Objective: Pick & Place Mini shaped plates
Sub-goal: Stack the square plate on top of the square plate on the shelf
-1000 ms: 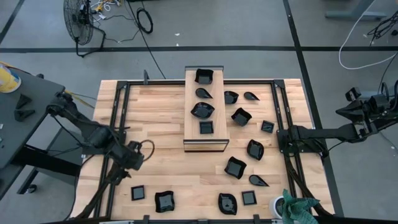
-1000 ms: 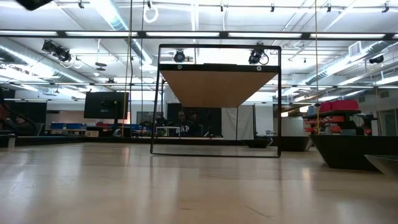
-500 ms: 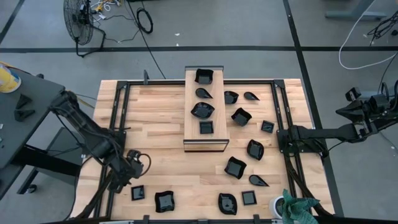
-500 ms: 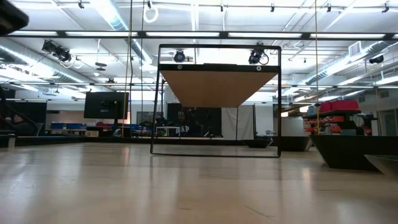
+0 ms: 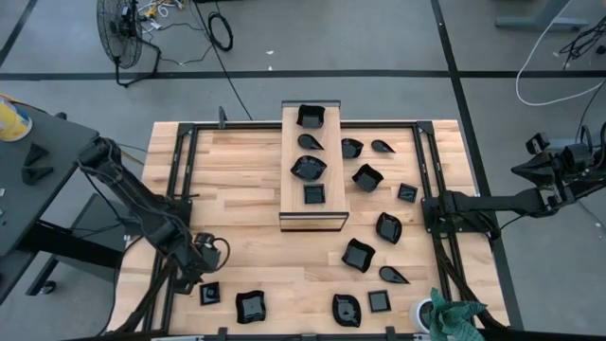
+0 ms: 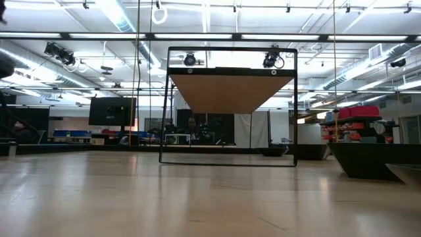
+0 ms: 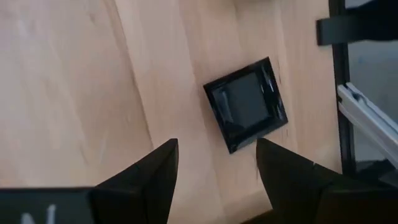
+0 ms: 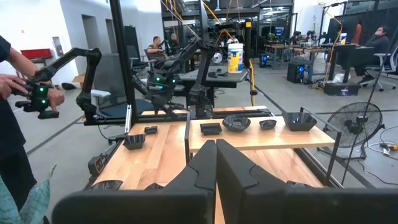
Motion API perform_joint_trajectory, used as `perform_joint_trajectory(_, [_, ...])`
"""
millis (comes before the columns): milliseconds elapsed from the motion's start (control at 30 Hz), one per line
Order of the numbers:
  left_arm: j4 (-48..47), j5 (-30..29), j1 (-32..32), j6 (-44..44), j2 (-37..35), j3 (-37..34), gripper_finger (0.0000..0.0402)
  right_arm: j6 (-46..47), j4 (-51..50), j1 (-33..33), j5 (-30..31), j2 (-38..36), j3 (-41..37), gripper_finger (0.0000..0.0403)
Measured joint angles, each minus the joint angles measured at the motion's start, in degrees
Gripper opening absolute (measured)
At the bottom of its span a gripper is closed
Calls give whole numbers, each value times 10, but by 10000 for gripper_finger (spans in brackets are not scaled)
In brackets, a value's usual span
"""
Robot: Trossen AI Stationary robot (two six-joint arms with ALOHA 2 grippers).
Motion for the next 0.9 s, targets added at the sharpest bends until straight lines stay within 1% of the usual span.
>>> perform_joint_trajectory(200, [63,-8,-5,-86,0,-48,220,0,0,0,0,0,0,10])
perform_joint_trajectory(333, [104,-20,-20,-111,0,-70,220,0,0,0,0,0,0,10])
perform_joint_trajectory(433, [113,-33,-33,-132,3,-75,220,0,0,0,0,0,0,10])
perform_joint_trajectory(667, [146,-44,-60,-159,51,-76,220,0,0,0,0,0,0,10])
perform_joint_trajectory(900, [221,-45,-63,-171,103,-76,220,0,0,0,0,0,0,10])
